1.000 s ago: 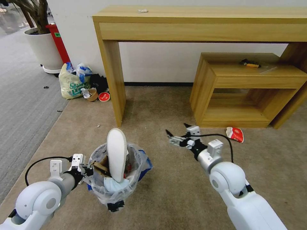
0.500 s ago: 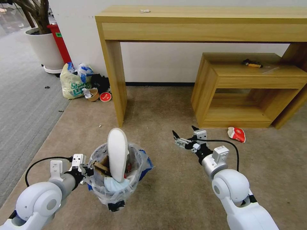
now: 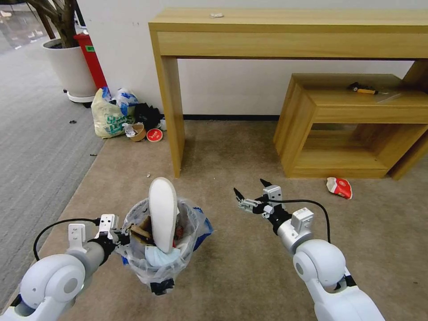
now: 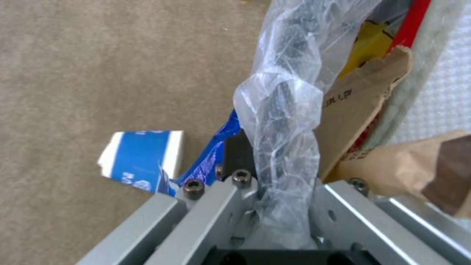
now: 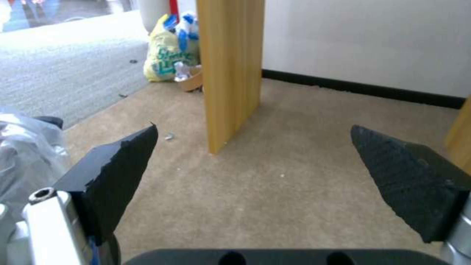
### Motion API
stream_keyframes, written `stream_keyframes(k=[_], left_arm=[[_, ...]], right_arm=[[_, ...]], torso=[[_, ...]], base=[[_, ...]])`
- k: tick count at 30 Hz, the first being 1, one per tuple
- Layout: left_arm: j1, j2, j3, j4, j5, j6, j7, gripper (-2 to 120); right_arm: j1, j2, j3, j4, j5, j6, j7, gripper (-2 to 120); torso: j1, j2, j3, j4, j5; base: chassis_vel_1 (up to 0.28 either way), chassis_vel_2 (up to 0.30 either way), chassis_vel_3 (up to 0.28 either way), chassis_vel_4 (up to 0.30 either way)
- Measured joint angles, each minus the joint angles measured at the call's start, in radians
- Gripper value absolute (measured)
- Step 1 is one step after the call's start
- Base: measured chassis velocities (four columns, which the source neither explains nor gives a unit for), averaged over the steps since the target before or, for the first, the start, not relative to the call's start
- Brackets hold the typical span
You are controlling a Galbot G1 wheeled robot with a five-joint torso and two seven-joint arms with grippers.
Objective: Pick up the trash bin and place the garbage on the floor into it.
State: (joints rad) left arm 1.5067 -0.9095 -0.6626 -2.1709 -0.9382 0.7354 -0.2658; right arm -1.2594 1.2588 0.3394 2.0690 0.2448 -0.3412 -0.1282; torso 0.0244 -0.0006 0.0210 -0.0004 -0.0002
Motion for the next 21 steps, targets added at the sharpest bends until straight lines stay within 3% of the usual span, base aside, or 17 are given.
stream_keyframes(k=[21], left_arm=[[-0.003,-0.003,-0.011,0.004,0.001,0.000,-0.001,0]], right_arm=[[-0.025,0.006,-0.015,0.002,-0.013,0.005,0.001,100]], torso=[[0.000,0.000,0.000,0.0000,0.0002]], base=[[0.162,0.160,-0.163,-0.165]])
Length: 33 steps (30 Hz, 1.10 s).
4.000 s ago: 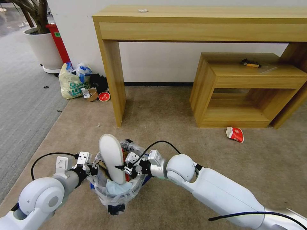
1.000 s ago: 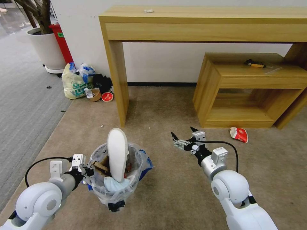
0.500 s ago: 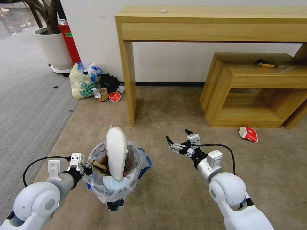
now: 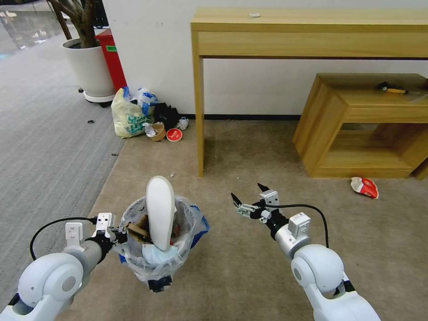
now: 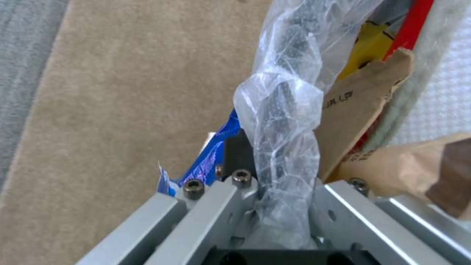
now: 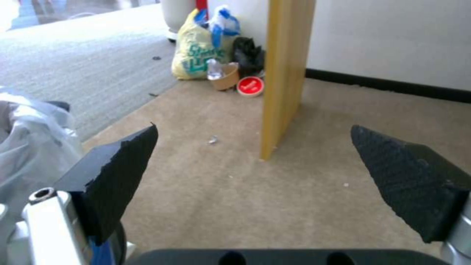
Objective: Pick up the trash bin and place the garbage on the floor into it.
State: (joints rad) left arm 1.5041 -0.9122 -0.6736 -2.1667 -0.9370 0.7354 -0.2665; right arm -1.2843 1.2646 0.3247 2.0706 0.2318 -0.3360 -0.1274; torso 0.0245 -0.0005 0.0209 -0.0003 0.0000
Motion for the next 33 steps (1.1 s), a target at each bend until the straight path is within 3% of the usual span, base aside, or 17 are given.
stream_keyframes(k=[28,33], left_arm=[[-0.005,-0.001,-0.026,0.031,-0.003,0.000,0.009,0],[-0.007,-0.003,-0.038,0.041,0.000,0.000,0.010,0]], right_arm=[[-0.005,0.005,-0.023,-0.035,-0.005,0.004,0.005,100],[-0.008,-0.008,-0.009,-0.092,0.033,0.008,0.005,100]], torso=[[0.000,0.000,0.000,-0.0001,-0.0002],[0.000,0.000,0.000,0.0004,-0.0002]], base=[[0.150,0.149,-0.146,-0.155],[0.105,0.098,-0.100,-0.096]])
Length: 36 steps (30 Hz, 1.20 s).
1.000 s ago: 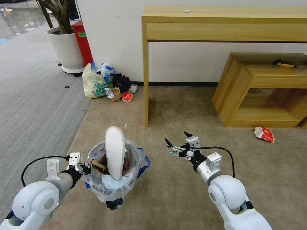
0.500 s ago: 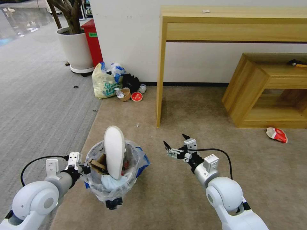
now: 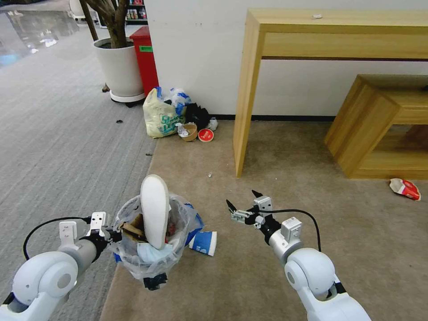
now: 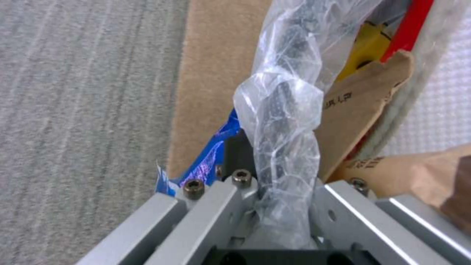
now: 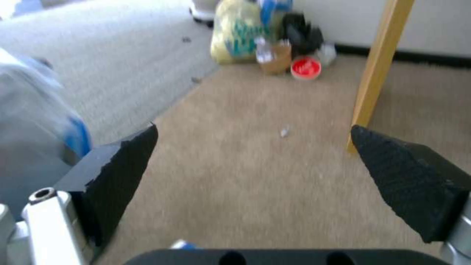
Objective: Pick up the trash bin and place the garbage on the floor into it.
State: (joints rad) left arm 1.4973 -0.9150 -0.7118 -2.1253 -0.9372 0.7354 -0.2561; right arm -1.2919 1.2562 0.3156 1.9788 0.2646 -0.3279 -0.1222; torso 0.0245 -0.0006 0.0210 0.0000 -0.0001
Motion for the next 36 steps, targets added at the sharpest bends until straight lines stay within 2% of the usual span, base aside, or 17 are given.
stream_keyframes(k=[5,11,15,17,25,36], left_arm=[[0.002,-0.001,-0.021,0.014,0.000,0.000,0.011,0],[0.005,-0.003,-0.042,0.023,0.001,0.000,0.020,0],[0.008,-0.009,-0.051,0.021,0.001,0.000,0.023,0],[0.010,-0.010,-0.055,0.014,0.001,0.000,0.023,0],[0.014,-0.011,-0.058,0.009,0.000,0.000,0.020,0],[0.011,-0.008,-0.054,0.010,0.001,0.000,0.019,0]], right_arm=[[0.008,-0.015,0.041,-0.060,0.084,-0.033,-0.038,100],[0.037,-0.042,0.055,-0.122,0.197,-0.094,-0.079,100],[0.084,-0.047,0.036,-0.210,0.255,-0.130,-0.121,100],[0.126,-0.033,-0.003,-0.296,0.325,-0.181,-0.124,100],[0.182,0.010,-0.079,-0.447,0.348,-0.232,-0.100,100],[0.275,0.082,-0.160,-0.633,0.379,-0.224,-0.045,97]], torso=[[0.000,0.000,0.000,-0.0008,0.0003],[0.000,0.000,0.000,-0.0006,0.0002],[0.000,0.000,0.000,-0.0002,0.0001],[0.000,0.000,0.000,-0.0003,0.0002],[0.000,0.000,0.000,-0.0005,0.0000],[0.000,0.000,0.000,-0.0004,-0.0001]], base=[[0.020,0.027,-0.002,-0.005],[0.000,0.000,0.000,0.000],[0.000,0.000,0.000,0.000],[0.000,0.000,0.000,0.000],[0.000,0.000,0.000,0.000],[0.000,0.000,0.000,0.000]])
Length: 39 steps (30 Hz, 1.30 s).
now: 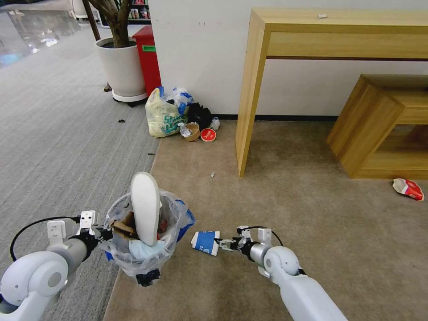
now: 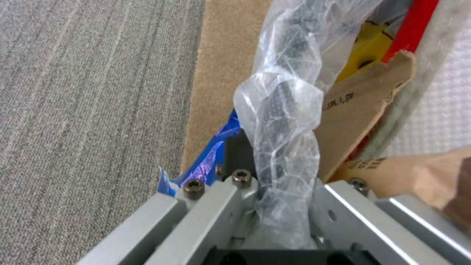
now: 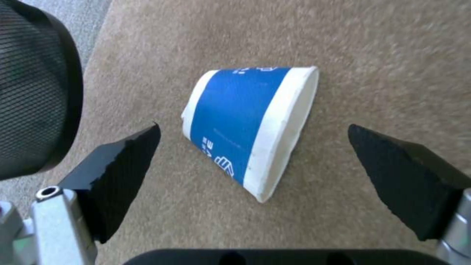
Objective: Pick up the trash bin and place the garbage on the floor into it.
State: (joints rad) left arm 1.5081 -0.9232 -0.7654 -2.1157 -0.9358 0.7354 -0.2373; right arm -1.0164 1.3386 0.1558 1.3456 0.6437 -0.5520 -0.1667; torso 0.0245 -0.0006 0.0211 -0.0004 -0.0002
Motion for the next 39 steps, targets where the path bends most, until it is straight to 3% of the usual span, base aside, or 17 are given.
stream_keyframes(k=[16,39], left_arm=[[-0.002,0.000,0.004,-0.005,-0.001,0.000,-0.003,0],[0.004,-0.009,0.019,-0.027,-0.005,0.000,-0.038,0]], right_arm=[[0.098,0.073,-0.058,-0.219,-0.007,0.045,0.001,95],[0.159,0.113,-0.088,-0.331,-0.060,0.100,-0.069,95]], torso=[[0.000,0.000,0.000,0.0001,0.0000],[0.000,0.000,0.000,0.0000,0.0001]], base=[[0.000,0.000,0.000,0.000],[0.000,0.000,0.000,0.000]])
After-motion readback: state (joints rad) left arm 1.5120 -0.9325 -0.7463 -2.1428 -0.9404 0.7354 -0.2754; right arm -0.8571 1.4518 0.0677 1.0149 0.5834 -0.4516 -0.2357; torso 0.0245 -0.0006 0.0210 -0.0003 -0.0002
